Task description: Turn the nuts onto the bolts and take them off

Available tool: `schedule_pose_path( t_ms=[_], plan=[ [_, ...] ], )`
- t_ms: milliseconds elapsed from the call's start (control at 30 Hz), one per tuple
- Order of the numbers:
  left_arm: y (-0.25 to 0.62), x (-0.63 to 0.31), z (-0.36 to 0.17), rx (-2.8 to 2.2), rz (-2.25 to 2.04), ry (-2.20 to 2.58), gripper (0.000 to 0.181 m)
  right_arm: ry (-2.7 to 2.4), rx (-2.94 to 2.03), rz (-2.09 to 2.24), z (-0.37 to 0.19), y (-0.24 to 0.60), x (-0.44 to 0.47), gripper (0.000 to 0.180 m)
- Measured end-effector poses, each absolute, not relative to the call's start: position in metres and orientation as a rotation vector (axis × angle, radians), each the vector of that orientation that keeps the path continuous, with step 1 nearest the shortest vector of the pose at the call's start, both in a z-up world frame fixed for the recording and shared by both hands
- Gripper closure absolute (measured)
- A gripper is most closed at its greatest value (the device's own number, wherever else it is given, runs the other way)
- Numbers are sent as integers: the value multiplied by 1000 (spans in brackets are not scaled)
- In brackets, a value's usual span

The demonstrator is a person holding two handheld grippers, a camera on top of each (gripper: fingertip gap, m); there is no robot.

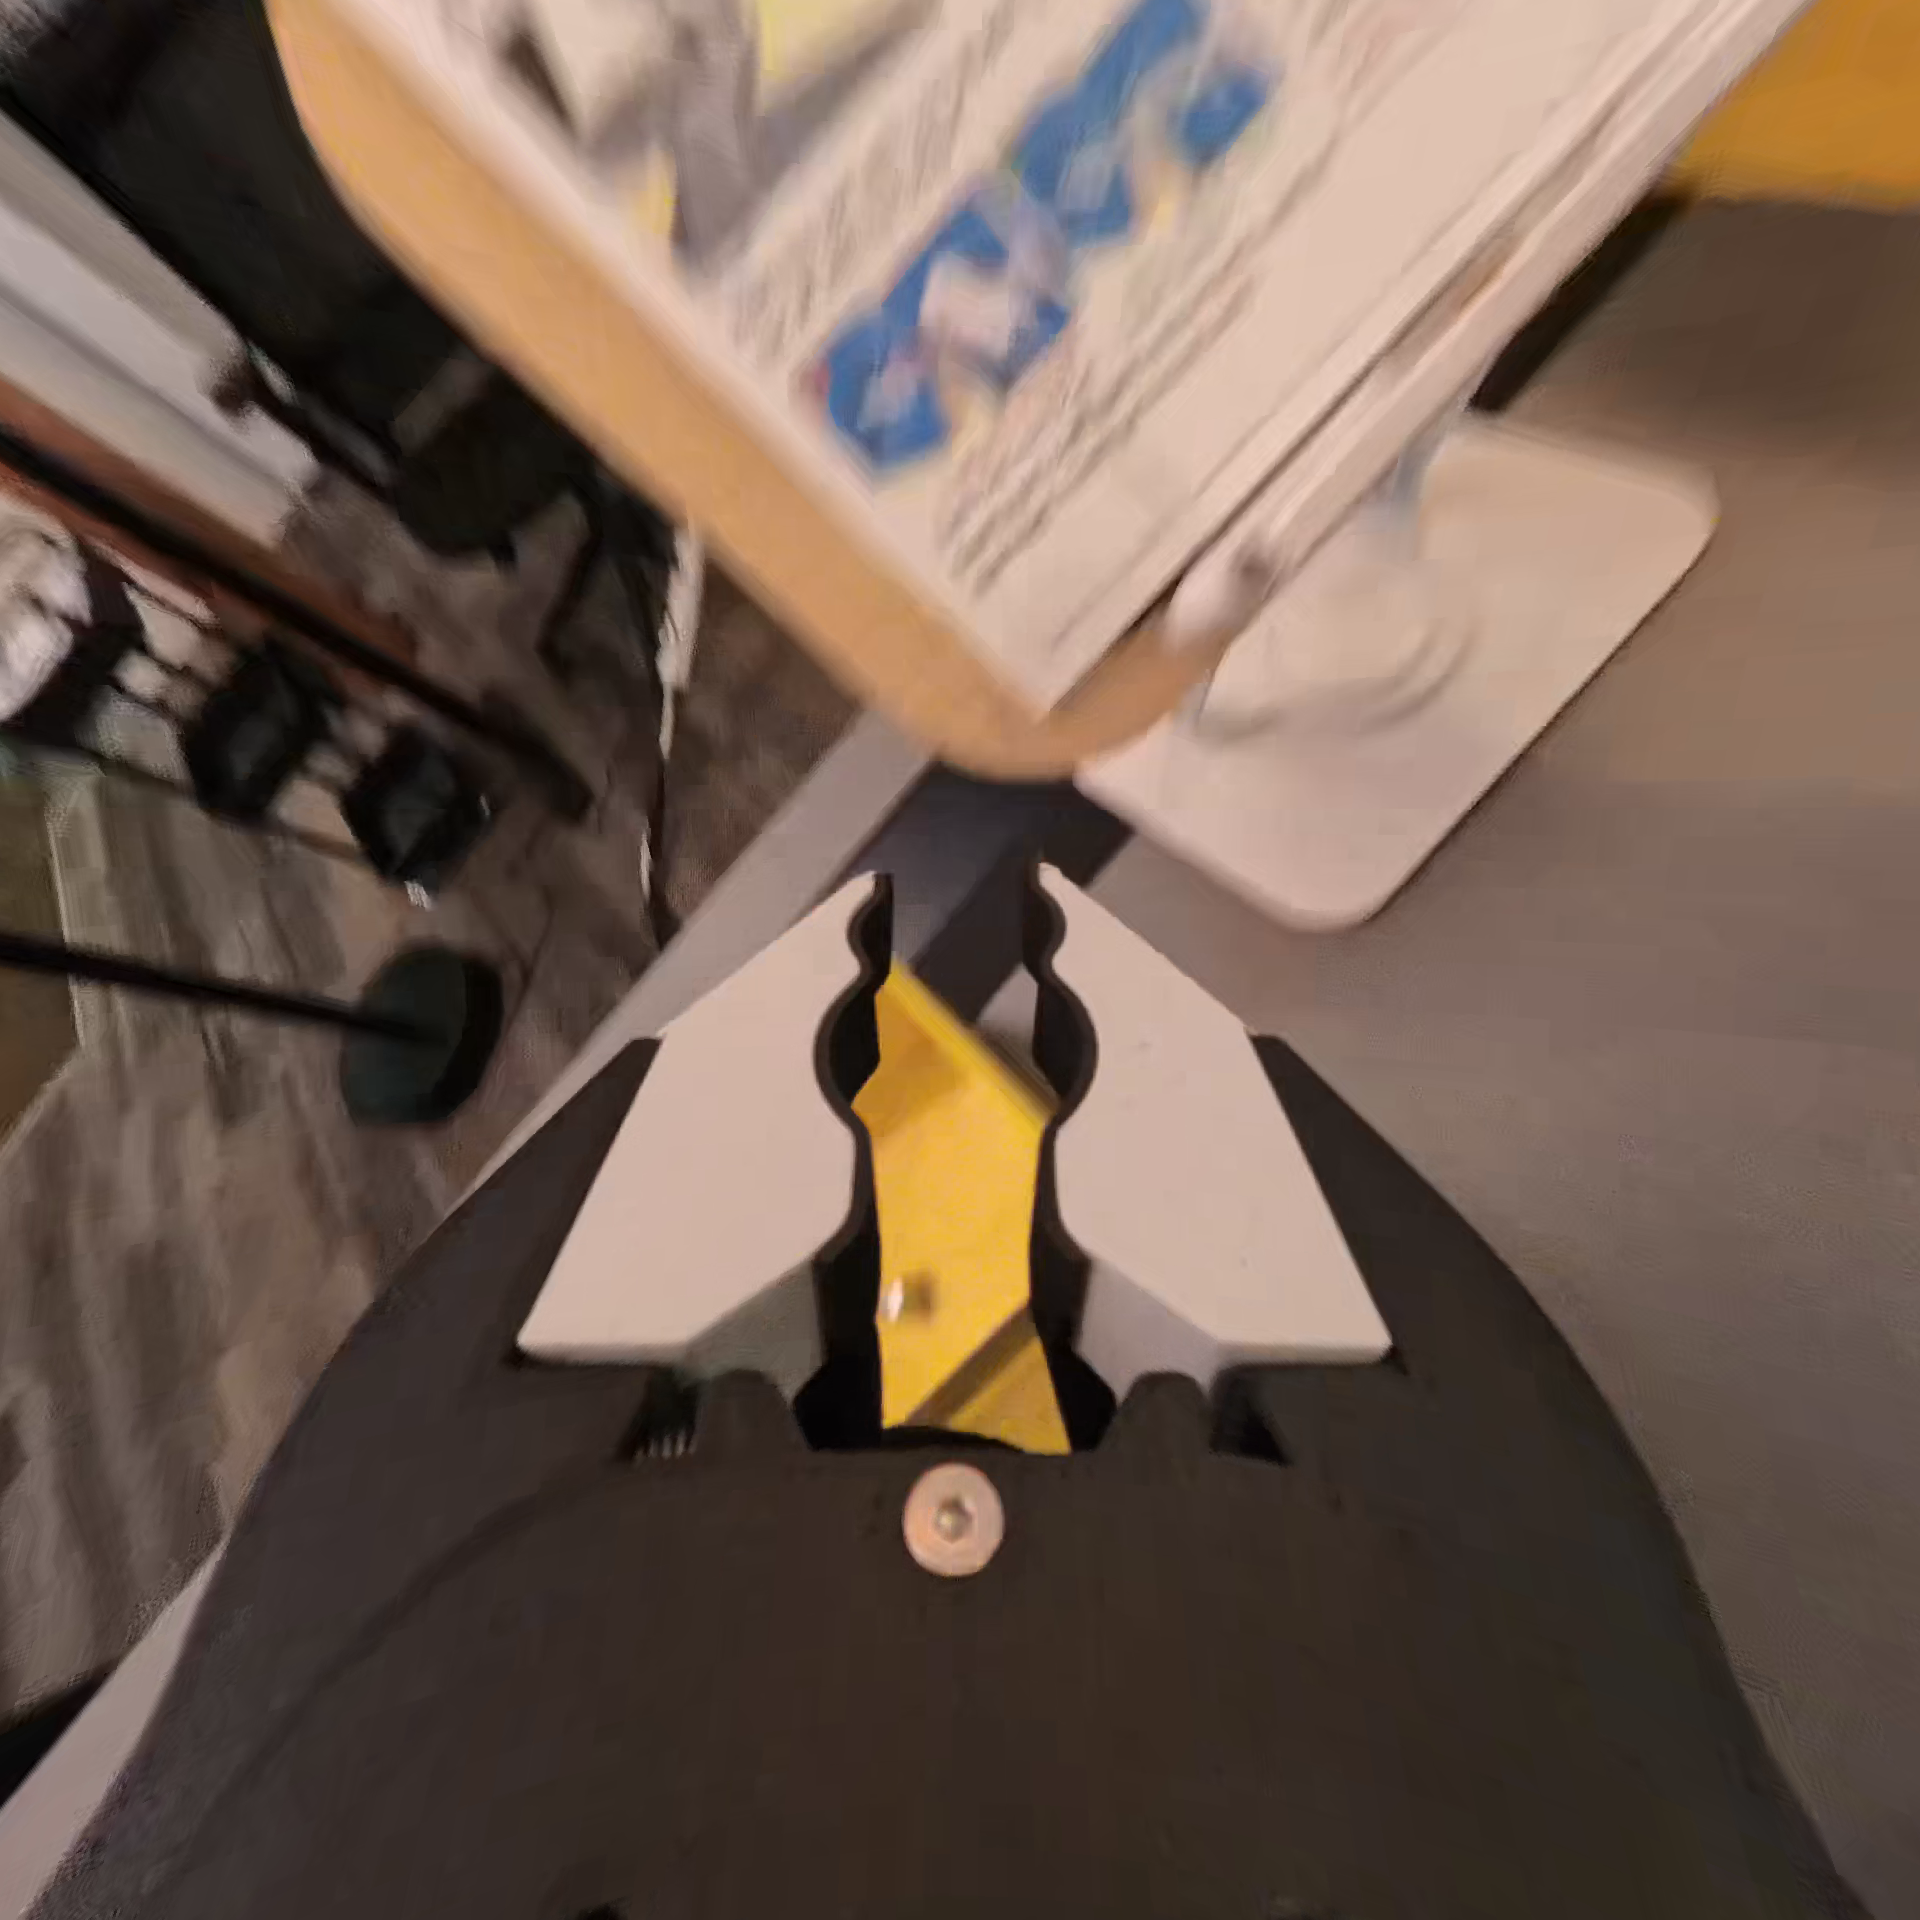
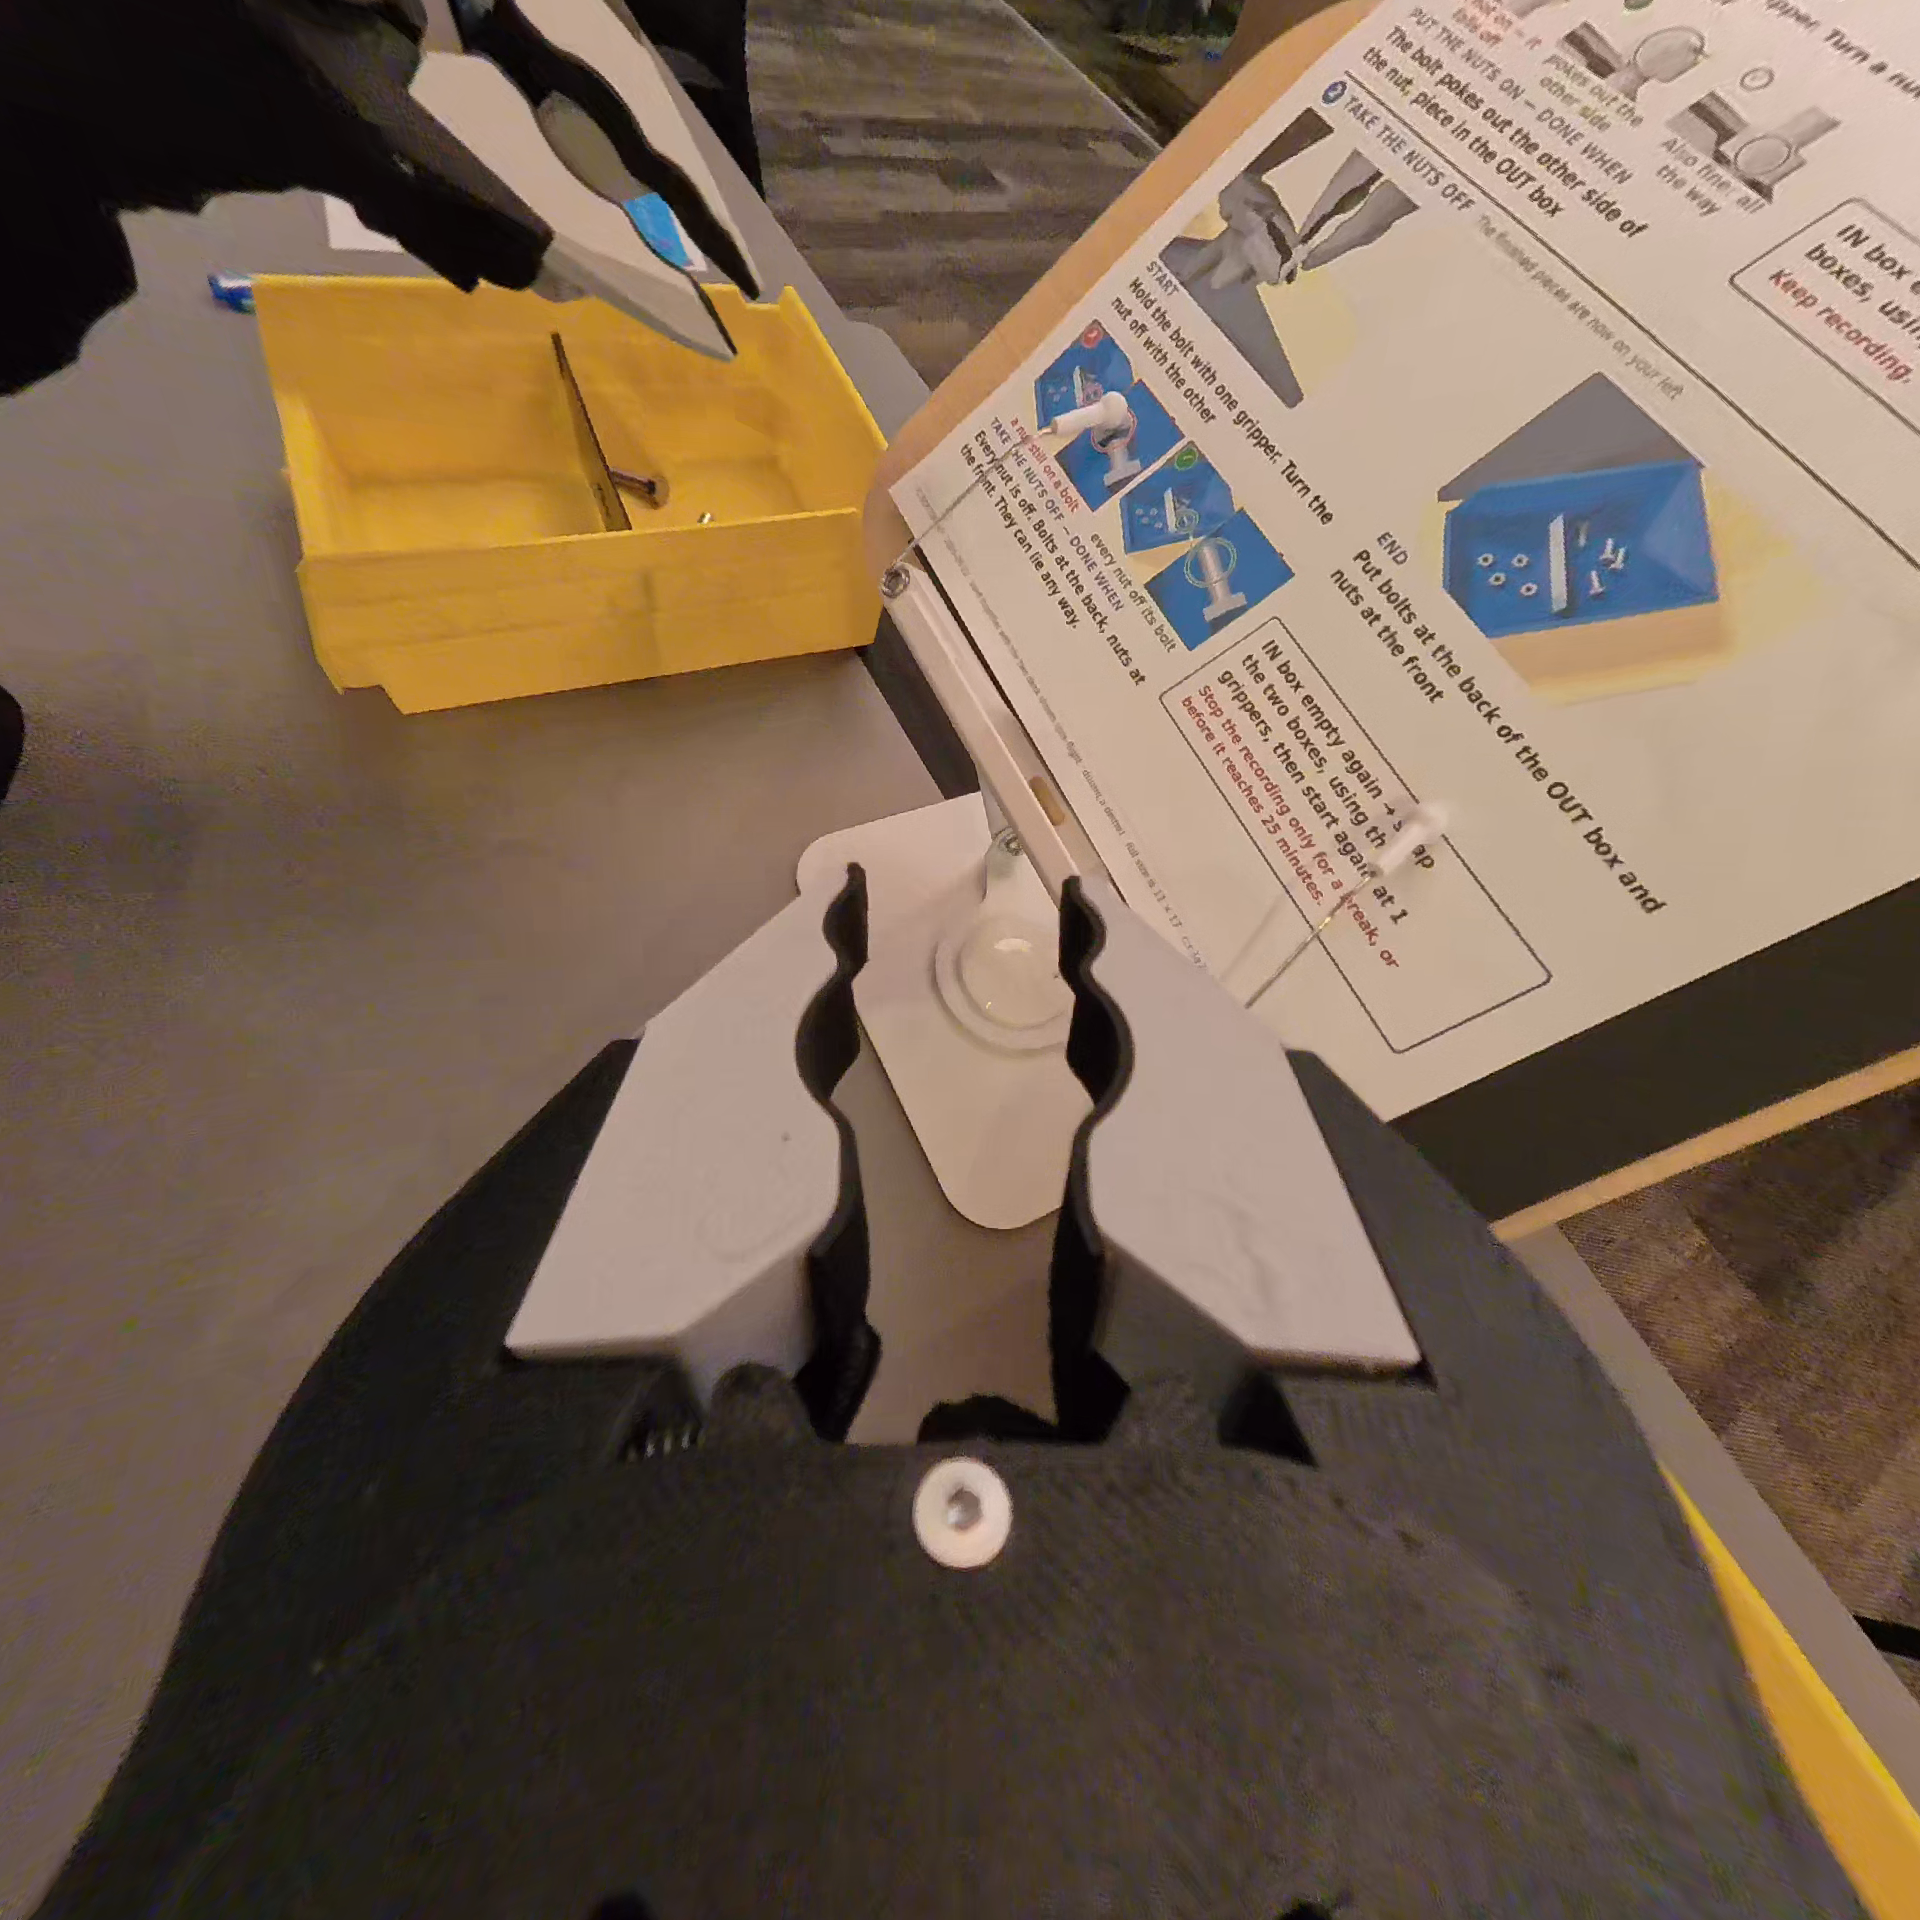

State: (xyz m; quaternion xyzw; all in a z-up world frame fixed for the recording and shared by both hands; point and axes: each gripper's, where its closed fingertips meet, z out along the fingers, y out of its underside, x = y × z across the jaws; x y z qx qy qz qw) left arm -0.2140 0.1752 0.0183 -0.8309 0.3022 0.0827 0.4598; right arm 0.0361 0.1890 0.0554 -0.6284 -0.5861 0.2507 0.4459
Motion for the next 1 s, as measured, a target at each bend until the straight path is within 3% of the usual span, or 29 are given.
schedule_pose_path(
  t_ms=[167,433,700,767,1000],
  plan=[
    [166,-314,-68,-2511,132,709,152,-1463,-1583,638,44,194,34,144],
    [152,-353,-151,-2970,-80,562,130,-1503,-1612,618,28,198,29,144],
    [145,-366,-187,-3174,-192,433,129,-1508,-1617,615,24,202,31,144],
    [147,-369,-189,-3175,-180,435,142,-1504,-1618,618,25,203,32,144],
    [156,-375,-181,-3093,-76,472,143,-1512,-1611,641,24,201,29,144]
  ],
)
